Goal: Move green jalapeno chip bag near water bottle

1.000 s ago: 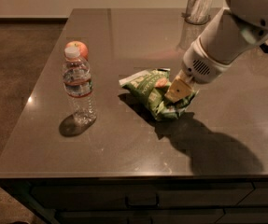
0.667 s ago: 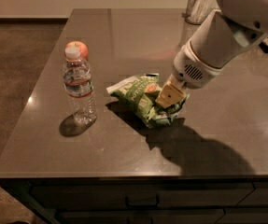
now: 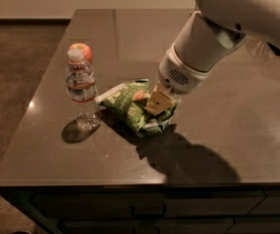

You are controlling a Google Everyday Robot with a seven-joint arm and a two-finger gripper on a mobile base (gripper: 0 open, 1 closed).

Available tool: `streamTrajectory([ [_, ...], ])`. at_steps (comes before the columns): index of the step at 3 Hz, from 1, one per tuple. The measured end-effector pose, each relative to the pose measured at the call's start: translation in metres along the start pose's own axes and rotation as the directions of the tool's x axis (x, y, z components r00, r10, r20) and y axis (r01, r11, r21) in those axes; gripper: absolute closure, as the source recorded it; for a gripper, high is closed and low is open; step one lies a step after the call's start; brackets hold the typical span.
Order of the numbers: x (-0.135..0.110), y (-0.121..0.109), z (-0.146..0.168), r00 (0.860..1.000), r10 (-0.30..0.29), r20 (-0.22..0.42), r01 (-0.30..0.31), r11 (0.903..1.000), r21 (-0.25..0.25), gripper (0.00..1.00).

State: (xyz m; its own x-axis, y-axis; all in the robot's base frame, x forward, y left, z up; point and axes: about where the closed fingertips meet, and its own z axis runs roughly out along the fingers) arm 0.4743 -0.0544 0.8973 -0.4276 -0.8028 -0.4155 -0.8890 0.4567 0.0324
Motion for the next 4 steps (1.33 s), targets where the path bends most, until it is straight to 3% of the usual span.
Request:
streamTrajectory([
  [1,0.0011,-0.0053,0.0098,1.0,0.024,0.004,-0.024,0.9997,0.001,0.46],
  [2,0.0003,-0.0035,0.0094,1.0,0.019,0.003,-0.019,0.9998,0.001,0.15],
  [3,-0.0001,-0.0028,0.0097,1.0,0.018,0.003,-0.018,0.9998,0.001,0.0],
  [4,-0.0001,-0.0027,0.0097,1.0,0.017,0.003,-0.017,0.9998,0.001,0.0],
])
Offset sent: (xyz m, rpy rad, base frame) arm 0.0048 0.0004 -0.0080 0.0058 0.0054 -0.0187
